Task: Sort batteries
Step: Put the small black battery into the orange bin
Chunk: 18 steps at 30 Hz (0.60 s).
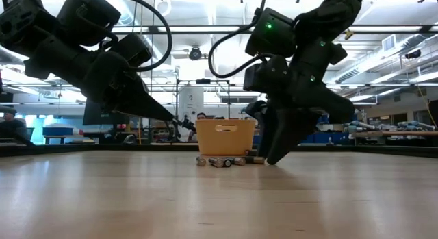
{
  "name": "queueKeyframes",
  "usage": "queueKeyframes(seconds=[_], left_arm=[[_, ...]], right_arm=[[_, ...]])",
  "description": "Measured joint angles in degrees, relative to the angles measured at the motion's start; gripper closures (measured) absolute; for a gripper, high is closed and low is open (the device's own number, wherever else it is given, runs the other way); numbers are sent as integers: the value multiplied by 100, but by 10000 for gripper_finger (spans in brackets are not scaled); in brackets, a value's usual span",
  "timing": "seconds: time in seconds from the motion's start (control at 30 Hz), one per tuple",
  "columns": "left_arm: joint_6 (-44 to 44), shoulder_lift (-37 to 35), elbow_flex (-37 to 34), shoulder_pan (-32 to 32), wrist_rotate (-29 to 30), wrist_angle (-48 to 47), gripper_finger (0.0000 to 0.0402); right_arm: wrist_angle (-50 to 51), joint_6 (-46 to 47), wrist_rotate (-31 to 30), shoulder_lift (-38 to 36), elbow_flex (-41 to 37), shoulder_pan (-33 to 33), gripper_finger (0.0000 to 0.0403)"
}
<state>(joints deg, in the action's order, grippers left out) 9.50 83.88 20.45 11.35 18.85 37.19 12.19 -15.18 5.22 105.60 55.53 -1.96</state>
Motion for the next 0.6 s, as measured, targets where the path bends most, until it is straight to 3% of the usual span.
queueKeyframes(seconds=[0.17, 0.43, 0.6], left_arm=[[-3, 4, -2, 0, 0, 31, 396], [-2, 4, -2, -1, 2, 23, 396], [-2, 4, -2, 0, 0, 19, 396]], right_arm=[[-91, 215, -20, -27, -18, 23, 248], [-13, 2004, -131, -13, 151, -21, 245], [-2, 2609, -101, -13, 211, -185, 239]])
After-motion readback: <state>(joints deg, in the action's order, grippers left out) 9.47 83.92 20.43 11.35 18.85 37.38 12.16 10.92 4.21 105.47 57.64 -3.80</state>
